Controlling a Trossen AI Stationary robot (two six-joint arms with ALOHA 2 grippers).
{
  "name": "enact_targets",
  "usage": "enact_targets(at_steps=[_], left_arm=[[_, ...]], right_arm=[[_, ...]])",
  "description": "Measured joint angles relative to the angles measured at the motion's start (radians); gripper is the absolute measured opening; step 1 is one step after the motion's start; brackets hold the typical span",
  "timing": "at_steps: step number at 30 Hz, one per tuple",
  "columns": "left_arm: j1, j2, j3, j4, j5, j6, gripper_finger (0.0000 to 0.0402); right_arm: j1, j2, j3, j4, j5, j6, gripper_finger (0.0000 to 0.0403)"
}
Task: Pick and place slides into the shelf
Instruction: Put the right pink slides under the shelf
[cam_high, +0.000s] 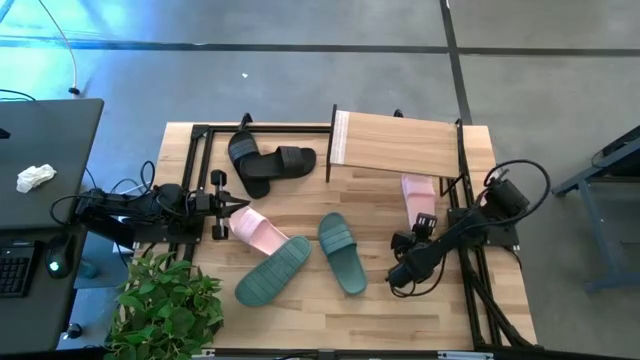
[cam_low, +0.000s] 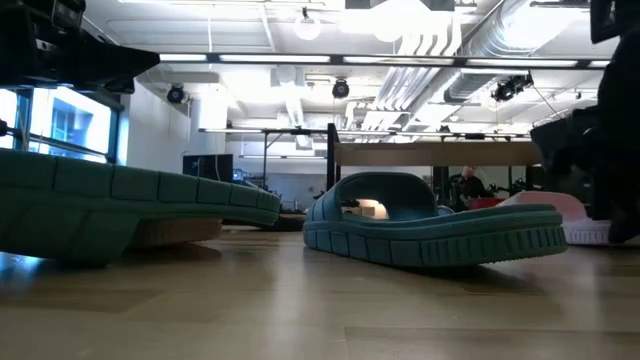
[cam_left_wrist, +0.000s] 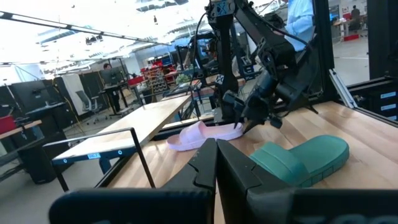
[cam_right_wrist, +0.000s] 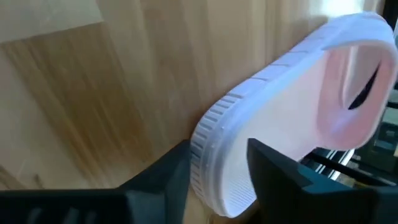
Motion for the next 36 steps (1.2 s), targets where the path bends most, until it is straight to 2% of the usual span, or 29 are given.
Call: enact_targets(at_steps=[7, 9, 19, 28, 36], left_arm=[[0.000, 0.000, 0.000, 0.000, 0.000, 0.000, 0.0001], [0.000, 0.000, 0.000, 0.000, 0.000, 0.000, 0.0001], [0.000, 0.000, 0.000, 0.000, 0.000, 0.000, 0.0001], [0.000, 0.000, 0.000, 0.000, 0.000, 0.000, 0.0001], [0.000, 0.000, 0.000, -0.001, 0.000, 0.000, 0.0001]], right_arm=[[-0.014, 0.015, 0.000, -0.018, 0.023, 0.044, 0.0028], [-0.014, 0.015, 0.000, -0.039, 0.029, 0.056, 0.0010], [-0.060, 0.015, 0.000, -0.127, 0.037, 0.127, 0.0005], [-0.196, 0.015, 0.000, -0.121, 0.097, 0.092, 0.0001], [-0.329, 0.015, 0.000, -0.096, 0.144, -0.015, 0.0000]])
